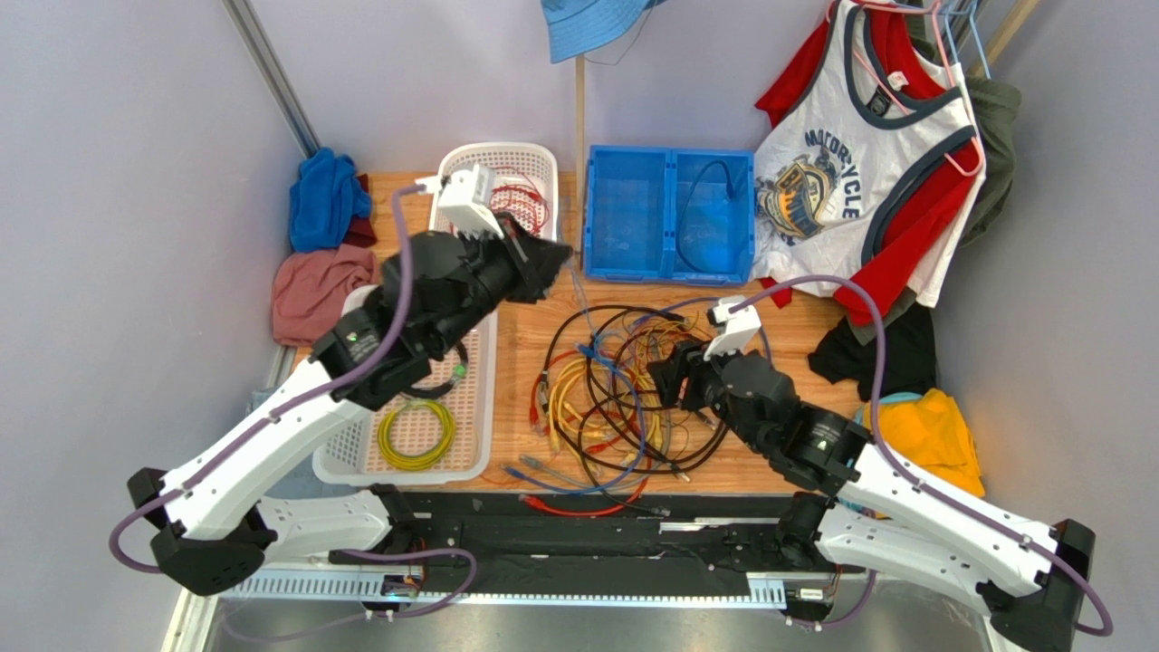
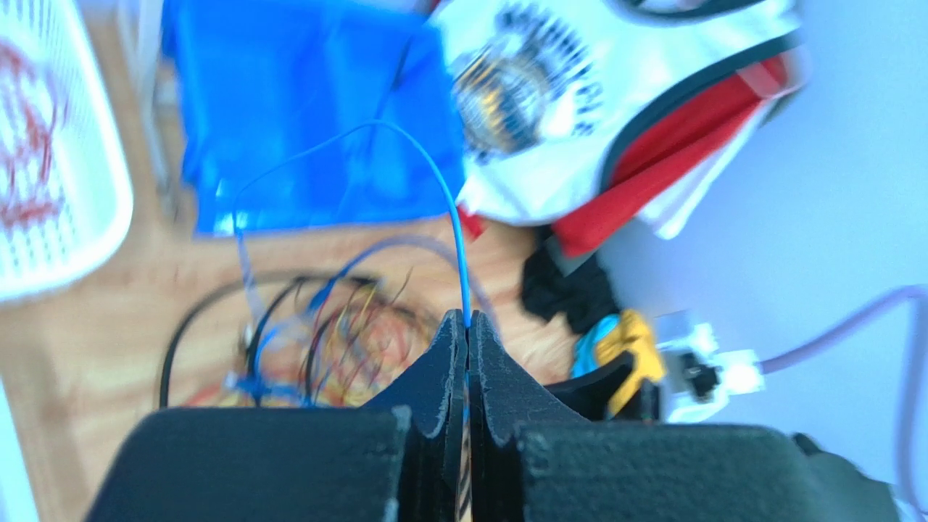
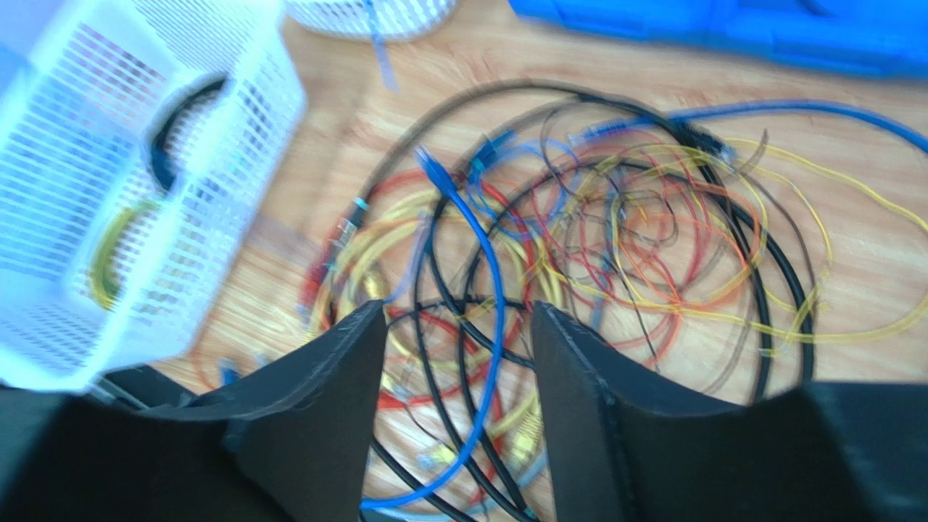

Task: Untangle the cables

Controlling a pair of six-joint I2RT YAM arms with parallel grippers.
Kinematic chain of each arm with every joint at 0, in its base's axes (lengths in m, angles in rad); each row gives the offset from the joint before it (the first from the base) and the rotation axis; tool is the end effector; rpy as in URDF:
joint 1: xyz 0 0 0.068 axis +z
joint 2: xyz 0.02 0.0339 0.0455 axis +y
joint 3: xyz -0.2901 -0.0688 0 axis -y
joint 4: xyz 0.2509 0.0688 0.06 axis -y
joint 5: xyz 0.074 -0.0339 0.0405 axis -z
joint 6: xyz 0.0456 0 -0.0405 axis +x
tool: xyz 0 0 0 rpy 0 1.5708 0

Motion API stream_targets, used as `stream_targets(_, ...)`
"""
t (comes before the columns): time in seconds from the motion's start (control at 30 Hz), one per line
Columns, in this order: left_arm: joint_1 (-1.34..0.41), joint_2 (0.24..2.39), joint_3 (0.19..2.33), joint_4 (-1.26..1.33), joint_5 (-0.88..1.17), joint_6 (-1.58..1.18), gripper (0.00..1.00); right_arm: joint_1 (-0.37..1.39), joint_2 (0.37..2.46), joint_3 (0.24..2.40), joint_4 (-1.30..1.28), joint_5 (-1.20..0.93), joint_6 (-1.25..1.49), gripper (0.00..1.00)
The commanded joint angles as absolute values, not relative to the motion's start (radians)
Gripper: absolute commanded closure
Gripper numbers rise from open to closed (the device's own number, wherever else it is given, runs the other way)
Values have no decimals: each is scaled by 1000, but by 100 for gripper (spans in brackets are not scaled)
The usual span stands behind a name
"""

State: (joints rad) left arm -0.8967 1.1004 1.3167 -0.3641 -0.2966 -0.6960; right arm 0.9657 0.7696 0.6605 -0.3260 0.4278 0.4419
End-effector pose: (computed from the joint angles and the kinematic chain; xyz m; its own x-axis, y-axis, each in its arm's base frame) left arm 0.1584 -0.1769 0.4672 -0.4339 -0.4392 -0.7866 0.3760 0.7052 -0.6011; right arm 0.1136 0.1310 0.2990 -0.4452 0.0403 -0.8945 -0.3805 0.8958 0.2297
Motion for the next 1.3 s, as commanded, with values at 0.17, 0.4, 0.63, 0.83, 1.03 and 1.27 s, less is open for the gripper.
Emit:
stream_targets(0.17,-896,1158,1616,-454,-153,-469,100,968,562,669,-143,357,396,37)
stream_targets(0.4,-896,1270,1796,-498,-167,-382,100,968,505,707,-262,418,434,37)
stream_targets(0.63,-896,1465,1916,-548,-219,-333,100,968,350,741,-481,624,514,45)
stream_targets(0.83,-874,1644,2037,-528,-242,-278,100,968,229,767,-553,683,494,47)
stream_targets(1.03,-827,1839,2255,-549,-265,-252,100,968,222,802,-624,686,491,64)
stream_targets(1.27,-756,1959,2391,-479,-208,-275,100,968,221,752,-626,686,489,65)
